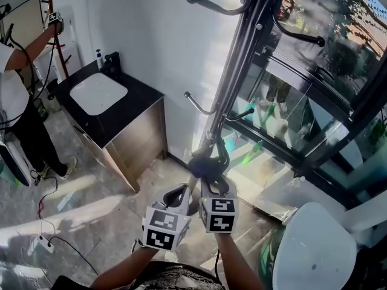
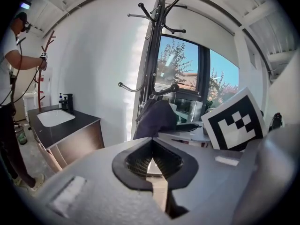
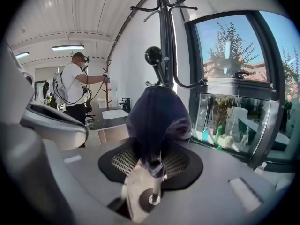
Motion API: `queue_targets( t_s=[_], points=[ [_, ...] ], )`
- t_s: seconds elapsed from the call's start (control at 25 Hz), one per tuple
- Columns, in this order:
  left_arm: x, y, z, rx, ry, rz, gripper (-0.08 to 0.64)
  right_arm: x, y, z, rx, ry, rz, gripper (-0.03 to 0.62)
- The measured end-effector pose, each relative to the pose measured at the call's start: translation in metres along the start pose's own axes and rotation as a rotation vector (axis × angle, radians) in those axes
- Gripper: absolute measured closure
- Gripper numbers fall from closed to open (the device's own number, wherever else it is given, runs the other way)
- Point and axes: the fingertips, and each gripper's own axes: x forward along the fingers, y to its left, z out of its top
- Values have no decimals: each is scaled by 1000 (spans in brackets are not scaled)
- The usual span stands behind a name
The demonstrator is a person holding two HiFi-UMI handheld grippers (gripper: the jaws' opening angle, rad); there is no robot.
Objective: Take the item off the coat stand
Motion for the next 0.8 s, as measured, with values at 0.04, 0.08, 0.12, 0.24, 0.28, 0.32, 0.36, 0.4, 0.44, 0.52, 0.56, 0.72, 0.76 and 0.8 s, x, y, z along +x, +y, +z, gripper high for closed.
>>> queue_targets(
  t_s=[0.04,0.08,0.12,0.24,0.28,0.32,0.36,0.4,0.44,0.52,0.56,0.72,0.76,0.8],
  points=[
    [1,3,1,0,-1,2,561,4,-1,3,-8,-4,-9,462],
    [2,6,2,-3,-3,3,561,7,-2,5,-22,-10,-22,487],
    [2,7,4,-10,-5,1,561,9,-4,8,-40,-16,-35,511],
    [3,8,8,-26,-23,-7,560,11,-5,9,-78,-16,-51,559],
    [3,9,9,-26,-26,-7,561,10,-4,7,-84,-15,-51,566],
    [3,11,9,-25,-27,-5,560,10,-3,7,-89,-19,-51,569],
    [3,13,10,-25,-27,-2,560,9,-3,7,-94,-26,-54,569],
    [3,14,10,-26,-27,-1,560,8,-3,8,-101,-34,-57,571],
    [4,14,9,-28,-25,-2,560,6,-2,10,-108,-43,-61,571],
    [4,14,9,-27,-22,-1,560,2,-2,13,-120,-61,-68,571],
    [4,13,9,-25,-21,-1,560,0,-2,15,-125,-69,-72,571],
    [4,13,8,-14,-17,4,560,-10,0,22,-144,-101,-81,572],
    [4,12,9,-14,-19,6,560,-12,0,24,-150,-110,-83,572],
    [4,12,9,-13,-21,8,560,-14,1,26,-157,-118,-83,572]
  ],
)
